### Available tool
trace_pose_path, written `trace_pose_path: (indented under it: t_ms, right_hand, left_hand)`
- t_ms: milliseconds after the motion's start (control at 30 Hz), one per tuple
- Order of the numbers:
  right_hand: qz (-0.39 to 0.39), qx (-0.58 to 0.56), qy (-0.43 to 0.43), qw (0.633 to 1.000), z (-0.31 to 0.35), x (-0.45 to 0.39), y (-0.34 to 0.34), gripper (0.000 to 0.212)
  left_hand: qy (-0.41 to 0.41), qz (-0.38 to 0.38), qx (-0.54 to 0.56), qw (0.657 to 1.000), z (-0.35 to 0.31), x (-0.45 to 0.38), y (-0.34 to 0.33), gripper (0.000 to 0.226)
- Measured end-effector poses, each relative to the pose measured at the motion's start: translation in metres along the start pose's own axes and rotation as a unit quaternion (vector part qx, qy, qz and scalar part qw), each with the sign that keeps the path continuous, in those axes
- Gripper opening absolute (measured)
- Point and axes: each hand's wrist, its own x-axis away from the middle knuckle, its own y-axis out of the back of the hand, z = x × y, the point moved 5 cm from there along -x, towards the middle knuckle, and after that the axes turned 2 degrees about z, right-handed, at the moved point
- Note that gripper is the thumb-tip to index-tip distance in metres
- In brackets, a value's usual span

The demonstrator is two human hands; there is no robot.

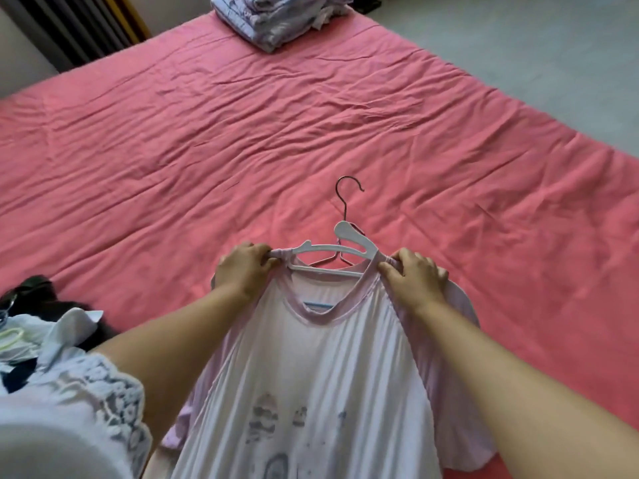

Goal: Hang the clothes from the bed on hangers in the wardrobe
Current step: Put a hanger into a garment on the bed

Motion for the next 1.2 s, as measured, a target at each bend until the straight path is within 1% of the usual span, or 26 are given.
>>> trace_pose_path:
  t_ms: [100, 233, 333, 433, 567, 667, 800, 900, 1033, 1133, 1200]
  right_hand:
    - [0.038, 0.029, -0.007, 0.999, -0.006, -0.004, -0.023, 0.032]
    - [0.081, 0.038, -0.012, 0.996, -0.019, 0.02, -0.056, 0.034]
    - [0.073, 0.027, -0.005, 0.997, -0.02, 0.035, -0.055, 0.043]
    - [0.048, 0.003, 0.003, 0.999, -0.015, 0.048, -0.039, 0.047]
    - [0.021, -0.077, 0.036, 0.996, 0.008, 0.079, -0.009, 0.033]
    - [0.018, -0.131, 0.06, 0.989, 0.038, 0.125, 0.016, 0.022]
    - [0.028, -0.169, 0.059, 0.983, 0.082, 0.207, 0.049, 0.022]
    - [0.015, -0.178, 0.04, 0.983, 0.111, 0.282, 0.074, 0.023]
    - [-0.036, -0.178, 0.005, 0.983, 0.152, 0.402, 0.099, 0.024]
    - [-0.075, -0.183, -0.021, 0.98, 0.18, 0.498, 0.105, 0.023]
    - [-0.082, -0.193, -0.033, 0.977, 0.194, 0.549, 0.102, 0.02]
  left_hand:
    - [0.027, 0.03, -0.061, 0.997, 0.008, 0.0, -0.023, 0.03]
    - [0.059, 0.087, -0.123, 0.987, 0.025, 0.027, -0.063, 0.032]
    - [0.098, 0.121, -0.112, 0.981, 0.039, 0.041, -0.072, 0.034]
    - [0.092, 0.12, -0.084, 0.985, 0.04, 0.052, -0.061, 0.037]
    - [0.047, 0.113, -0.007, 0.992, 0.026, 0.081, -0.028, 0.035]
    - [0.013, 0.114, 0.051, 0.992, 0.014, 0.116, 0.009, 0.031]
    - [-0.053, 0.09, 0.112, 0.988, 0.014, 0.177, 0.068, 0.026]
    - [-0.12, 0.081, 0.095, 0.985, 0.027, 0.233, 0.111, 0.028]
    - [-0.21, 0.078, 0.018, 0.975, 0.059, 0.326, 0.165, 0.03]
    - [-0.265, 0.104, -0.004, 0.959, 0.082, 0.4, 0.191, 0.033]
    - [-0.301, 0.12, -0.009, 0.946, 0.092, 0.441, 0.195, 0.035]
